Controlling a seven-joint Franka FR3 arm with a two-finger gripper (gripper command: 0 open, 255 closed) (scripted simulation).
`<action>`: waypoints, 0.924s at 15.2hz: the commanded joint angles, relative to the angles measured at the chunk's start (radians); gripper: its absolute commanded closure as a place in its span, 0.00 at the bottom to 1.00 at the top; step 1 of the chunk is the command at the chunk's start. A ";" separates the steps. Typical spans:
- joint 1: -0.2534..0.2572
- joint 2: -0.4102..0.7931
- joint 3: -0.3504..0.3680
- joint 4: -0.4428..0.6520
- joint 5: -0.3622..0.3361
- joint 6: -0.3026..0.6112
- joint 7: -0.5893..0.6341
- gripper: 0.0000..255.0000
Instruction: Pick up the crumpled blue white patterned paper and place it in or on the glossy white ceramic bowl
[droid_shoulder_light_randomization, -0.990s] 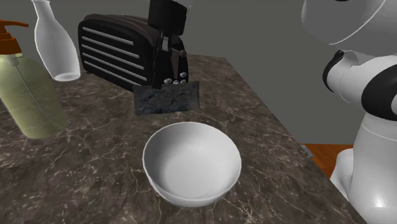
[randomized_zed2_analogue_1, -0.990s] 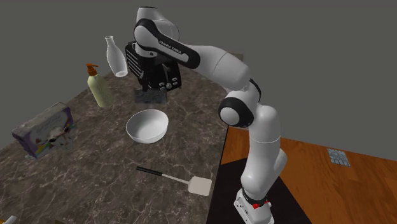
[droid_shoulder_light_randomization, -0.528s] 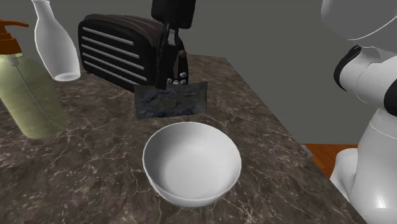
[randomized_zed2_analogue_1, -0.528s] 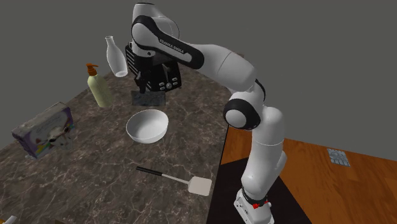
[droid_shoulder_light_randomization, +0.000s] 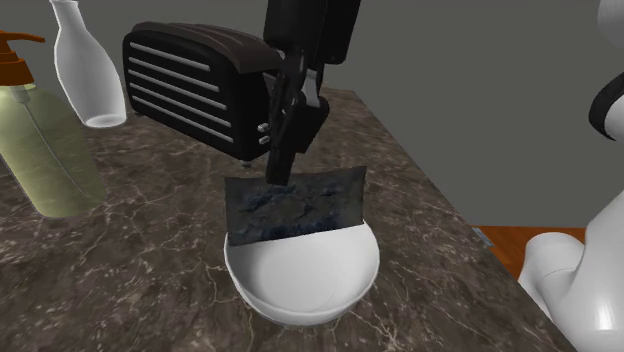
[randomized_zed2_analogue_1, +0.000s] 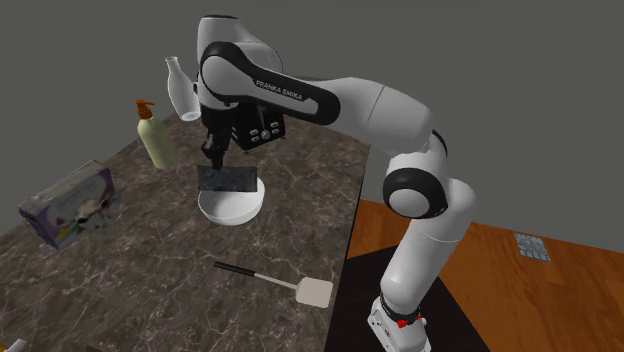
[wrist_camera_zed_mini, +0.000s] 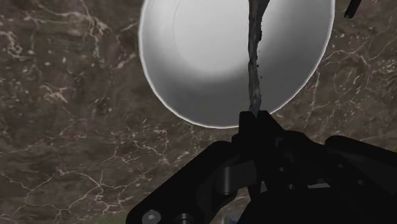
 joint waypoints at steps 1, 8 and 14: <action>0.018 -0.045 0.019 -0.054 0.010 0.021 0.036 1.00; 0.020 -0.093 0.019 -0.191 0.026 0.110 0.015 1.00; 0.025 -0.122 0.014 -0.308 0.038 0.197 -0.010 1.00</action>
